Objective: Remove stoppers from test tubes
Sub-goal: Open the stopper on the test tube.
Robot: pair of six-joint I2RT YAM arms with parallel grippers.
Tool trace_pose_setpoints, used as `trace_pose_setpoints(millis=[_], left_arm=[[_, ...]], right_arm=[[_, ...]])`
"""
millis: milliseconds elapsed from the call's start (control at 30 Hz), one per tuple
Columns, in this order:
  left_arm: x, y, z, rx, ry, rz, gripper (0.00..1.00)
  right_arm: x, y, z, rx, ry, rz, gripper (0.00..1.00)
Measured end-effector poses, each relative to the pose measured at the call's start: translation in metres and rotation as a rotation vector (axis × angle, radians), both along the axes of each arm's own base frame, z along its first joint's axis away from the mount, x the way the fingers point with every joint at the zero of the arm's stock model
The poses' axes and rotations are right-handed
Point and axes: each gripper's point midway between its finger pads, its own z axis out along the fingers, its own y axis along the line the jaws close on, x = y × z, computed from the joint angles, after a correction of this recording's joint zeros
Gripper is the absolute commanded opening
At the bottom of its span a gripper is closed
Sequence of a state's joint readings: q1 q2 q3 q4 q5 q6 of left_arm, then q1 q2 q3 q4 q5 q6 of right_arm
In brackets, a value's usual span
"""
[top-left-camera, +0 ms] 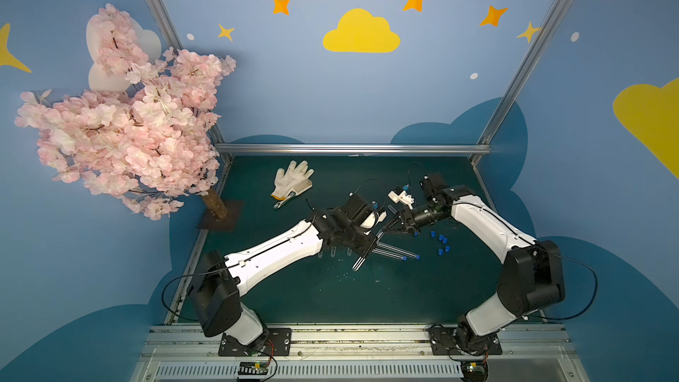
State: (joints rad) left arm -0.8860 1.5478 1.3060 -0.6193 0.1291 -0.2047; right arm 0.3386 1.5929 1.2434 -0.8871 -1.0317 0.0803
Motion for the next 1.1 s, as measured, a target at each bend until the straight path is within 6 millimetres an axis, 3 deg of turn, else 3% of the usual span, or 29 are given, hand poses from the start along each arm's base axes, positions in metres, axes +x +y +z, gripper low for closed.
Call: trace_pose_setpoints(millis=[467,1100], left_arm=[[-0.0007,0.0,-0.0005,0.002,-0.004,-0.011,0.03],[-0.0014,0.0004,-0.0008,0.006,-0.005,-0.02,0.03]], right_arm=[[0.0024,0.0001,-0.001,-0.02,-0.003,-0.008,0.22],[0.0034,0.0001,0.0,-0.022,-0.005,-0.011,0.0]])
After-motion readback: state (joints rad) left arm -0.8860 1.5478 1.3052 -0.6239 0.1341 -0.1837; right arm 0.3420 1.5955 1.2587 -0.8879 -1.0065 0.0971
